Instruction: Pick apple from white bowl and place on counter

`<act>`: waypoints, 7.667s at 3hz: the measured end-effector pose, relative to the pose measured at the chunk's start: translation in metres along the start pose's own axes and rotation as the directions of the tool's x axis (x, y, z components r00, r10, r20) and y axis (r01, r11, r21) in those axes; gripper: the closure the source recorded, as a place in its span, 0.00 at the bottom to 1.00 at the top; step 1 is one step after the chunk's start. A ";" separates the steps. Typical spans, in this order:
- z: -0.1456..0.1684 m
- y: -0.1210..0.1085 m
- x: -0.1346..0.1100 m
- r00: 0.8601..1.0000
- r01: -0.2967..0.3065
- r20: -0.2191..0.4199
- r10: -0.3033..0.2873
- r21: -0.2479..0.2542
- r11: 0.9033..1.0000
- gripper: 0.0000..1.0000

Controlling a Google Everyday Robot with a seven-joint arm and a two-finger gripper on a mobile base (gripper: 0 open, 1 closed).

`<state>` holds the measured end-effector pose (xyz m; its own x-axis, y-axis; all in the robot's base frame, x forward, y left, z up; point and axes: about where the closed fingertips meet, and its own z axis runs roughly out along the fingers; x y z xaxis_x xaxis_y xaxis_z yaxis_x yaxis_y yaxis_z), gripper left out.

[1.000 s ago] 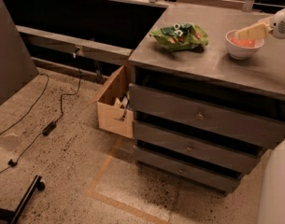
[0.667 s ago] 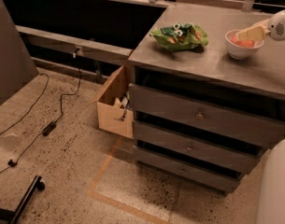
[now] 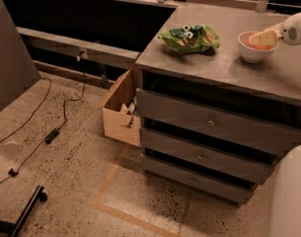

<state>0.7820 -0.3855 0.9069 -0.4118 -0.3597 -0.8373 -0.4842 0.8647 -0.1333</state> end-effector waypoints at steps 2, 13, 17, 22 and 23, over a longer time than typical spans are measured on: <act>0.009 0.000 0.017 0.999 -0.003 -0.049 0.003 0.003 1.000 0.45; -0.111 -0.016 0.030 0.985 -0.172 0.047 0.166 0.211 0.962 1.00; -0.074 0.006 0.073 0.979 -0.191 -0.052 0.197 0.111 0.975 0.59; -0.090 -0.003 0.084 0.970 -0.245 0.021 0.244 0.061 0.968 0.00; -0.137 -0.033 0.086 0.957 -0.271 0.124 0.261 0.072 0.960 0.00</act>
Offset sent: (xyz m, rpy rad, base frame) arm -0.0051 -0.0094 -0.0199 -0.0393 0.0531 -0.0238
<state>0.6564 -0.4931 0.9122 -0.4252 -0.0755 -0.9020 -0.2981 0.9526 0.0608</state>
